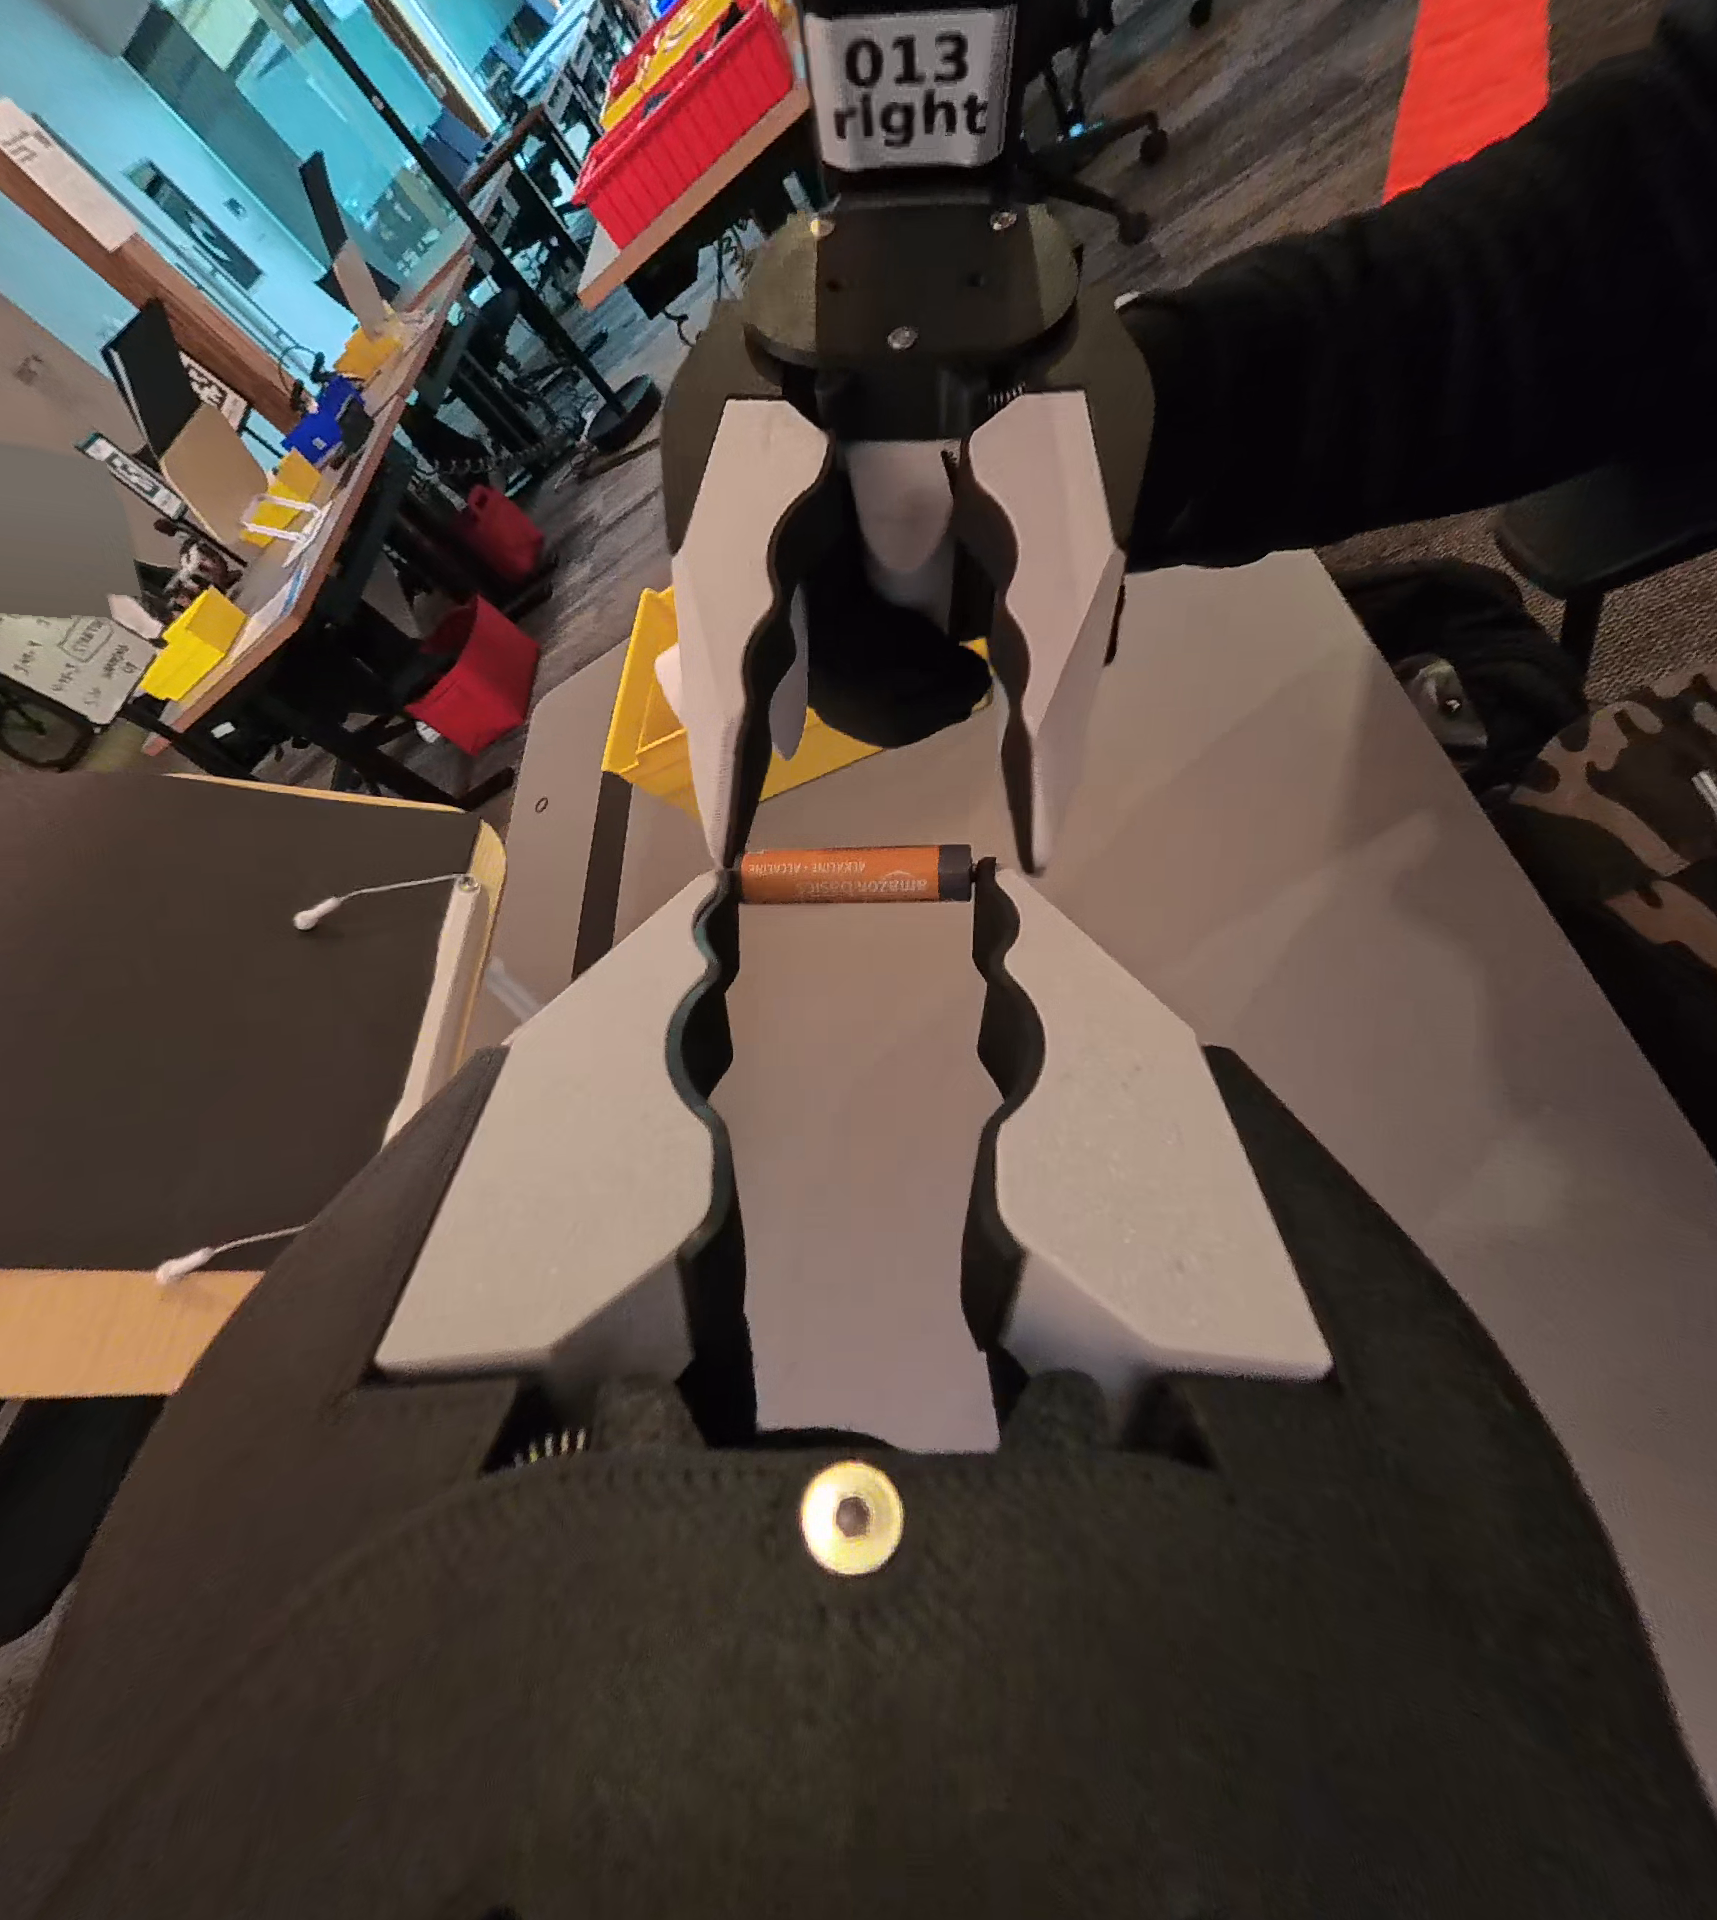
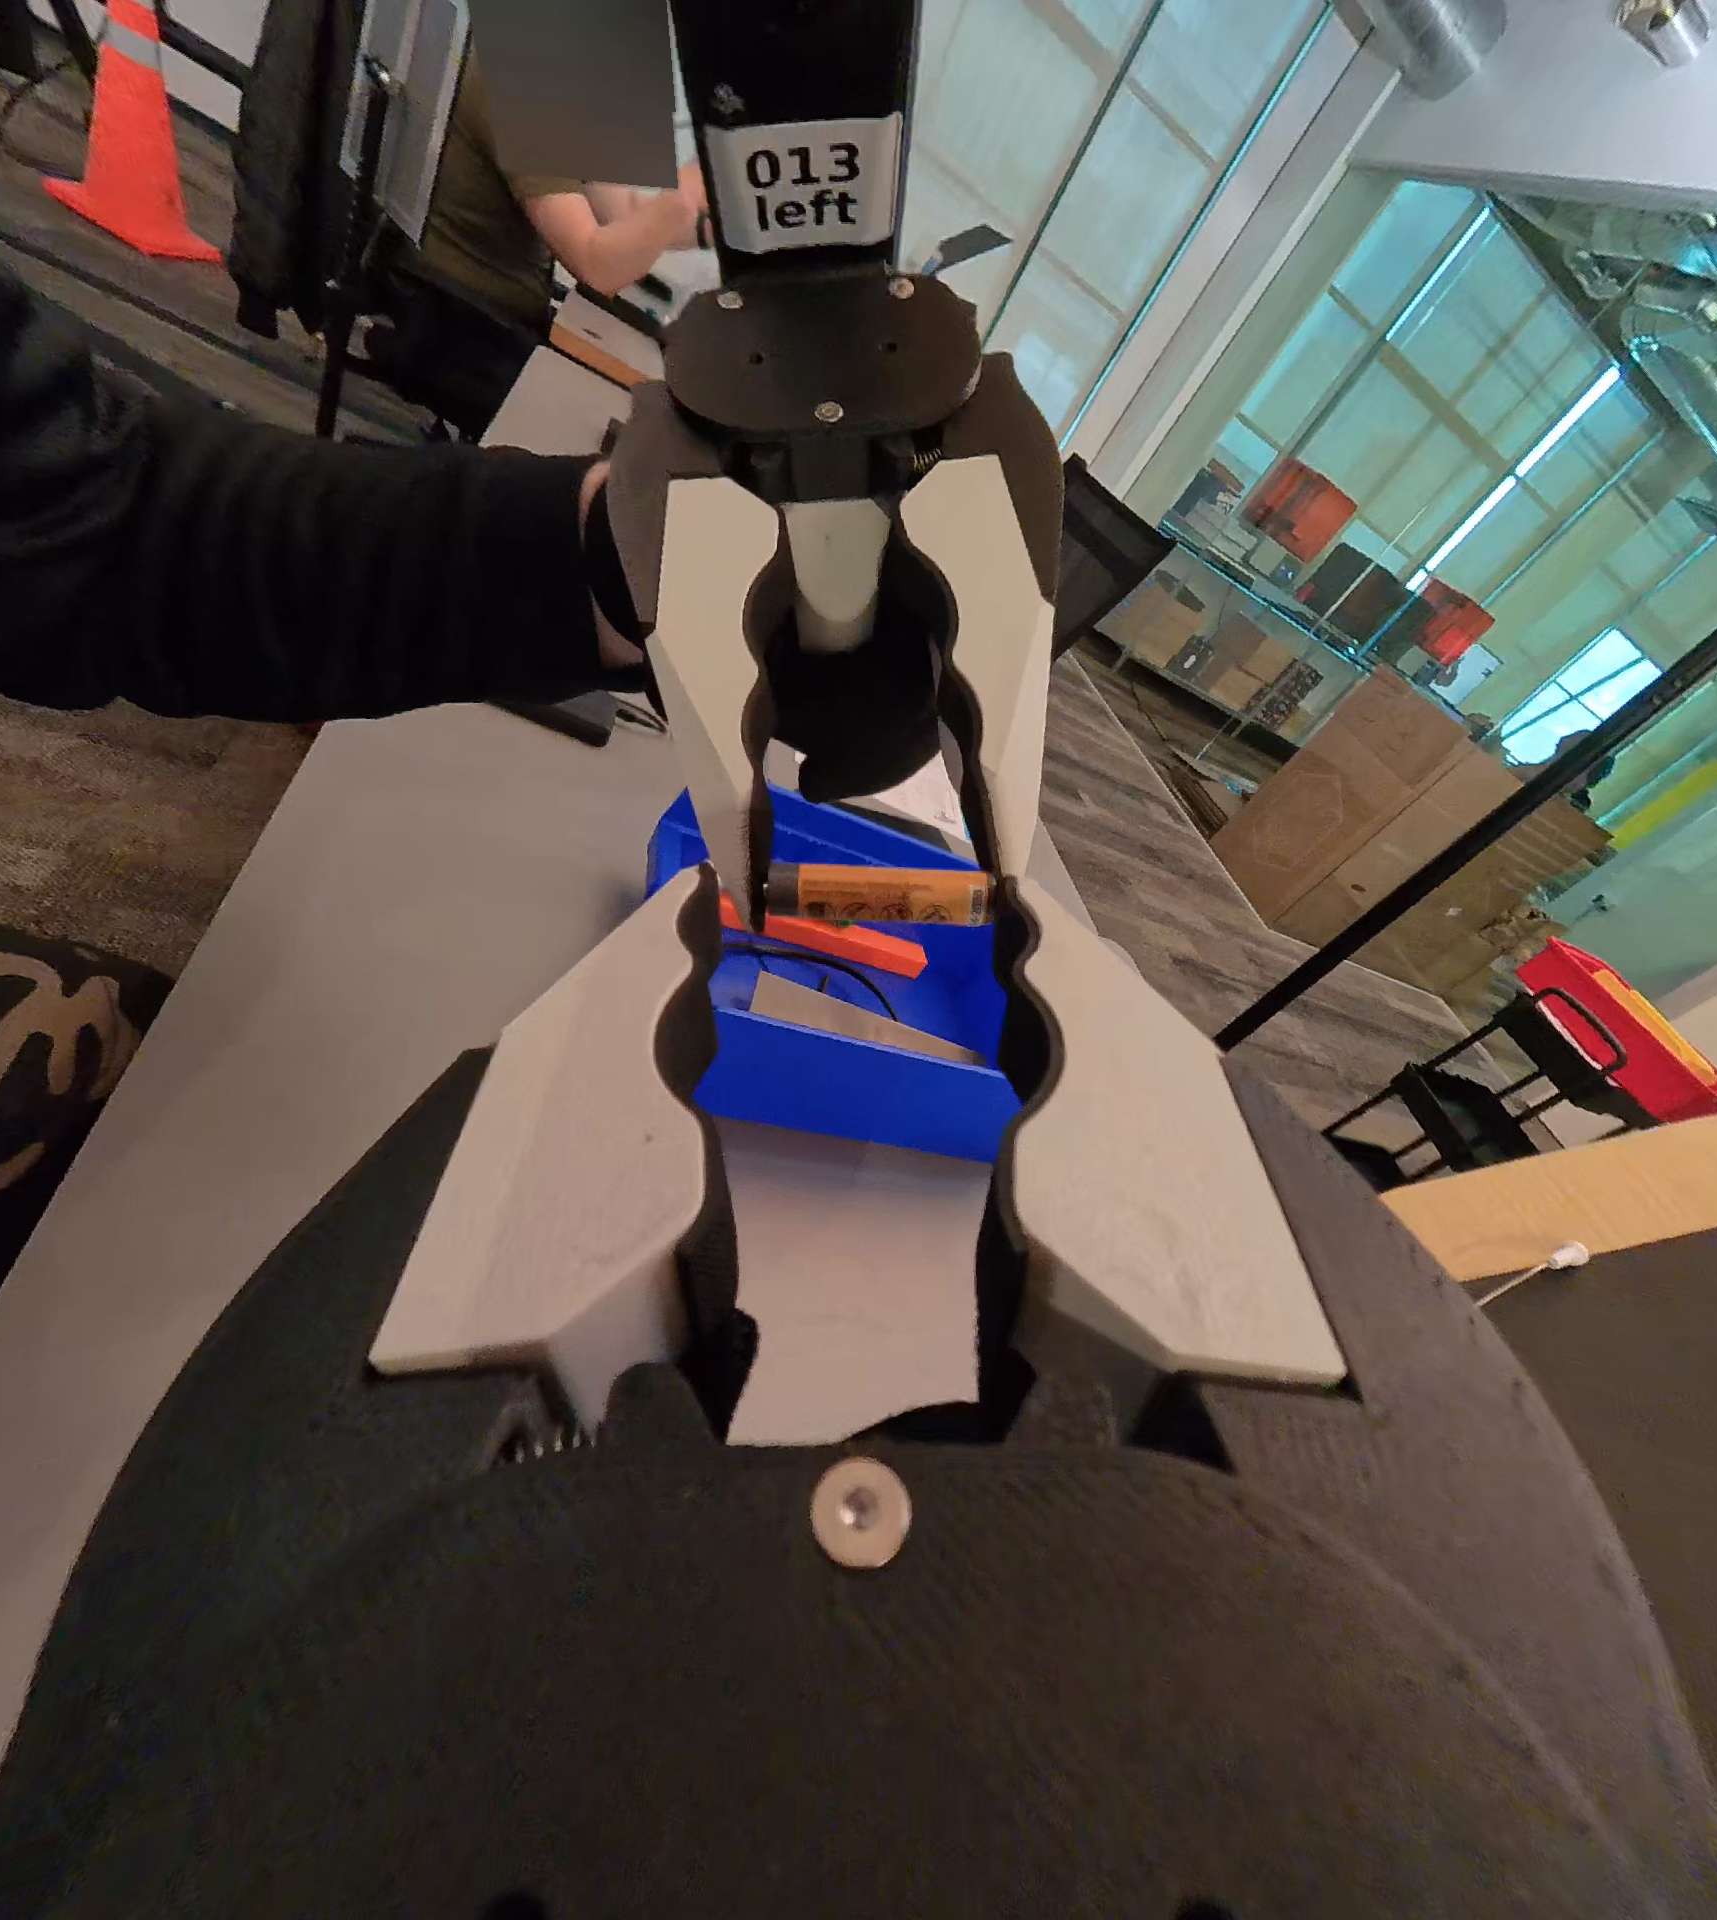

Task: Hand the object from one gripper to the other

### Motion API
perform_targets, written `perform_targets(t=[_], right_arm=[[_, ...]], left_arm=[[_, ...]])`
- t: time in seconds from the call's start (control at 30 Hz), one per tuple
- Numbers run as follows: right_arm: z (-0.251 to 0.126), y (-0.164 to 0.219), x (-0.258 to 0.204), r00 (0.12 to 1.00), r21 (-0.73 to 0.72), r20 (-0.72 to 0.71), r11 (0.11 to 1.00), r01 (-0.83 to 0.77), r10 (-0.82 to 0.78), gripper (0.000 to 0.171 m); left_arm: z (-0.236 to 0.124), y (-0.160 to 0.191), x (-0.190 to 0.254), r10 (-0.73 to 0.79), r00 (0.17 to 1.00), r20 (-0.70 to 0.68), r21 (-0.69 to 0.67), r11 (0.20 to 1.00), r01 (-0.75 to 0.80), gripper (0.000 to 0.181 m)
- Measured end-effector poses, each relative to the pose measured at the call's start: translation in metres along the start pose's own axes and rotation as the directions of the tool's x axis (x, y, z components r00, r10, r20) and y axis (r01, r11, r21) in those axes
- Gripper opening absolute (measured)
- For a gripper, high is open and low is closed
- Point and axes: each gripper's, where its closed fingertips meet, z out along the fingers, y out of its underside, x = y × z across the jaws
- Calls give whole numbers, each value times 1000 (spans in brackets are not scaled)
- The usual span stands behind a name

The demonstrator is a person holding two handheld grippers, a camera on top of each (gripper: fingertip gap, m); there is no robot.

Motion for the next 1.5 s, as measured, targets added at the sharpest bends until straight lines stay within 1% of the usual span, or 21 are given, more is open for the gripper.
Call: perform_targets(t=[0.27,0.5,0.67,0.97,1.27,1.5], right_arm=[[-12,-3,4,999,59,12,997,-43,43,41],[-14,-4,6,1000,54,-1,998,-31,31,40],[-14,2,7,999,30,-5,999,-34,35,40],[-14,3,10,998,52,-7,997,-65,65,40],[-15,2,8,998,61,7,996,-62,62,41],[-18,2,12,999,71,-11,996,-53,54,40]], left_arm=[[5,-8,1,20,999,-33,11,1000,-20,43],[6,-10,-2,30,999,-30,3,1000,-30,43],[9,-6,-2,36,999,-28,-23,999,-36,44],[10,-5,-4,27,999,-35,-11,1000,-27,43],[11,-7,-2,46,998,-47,-15,999,-47,43],[13,-9,-6,45,998,-45,-10,999,-45,44]])
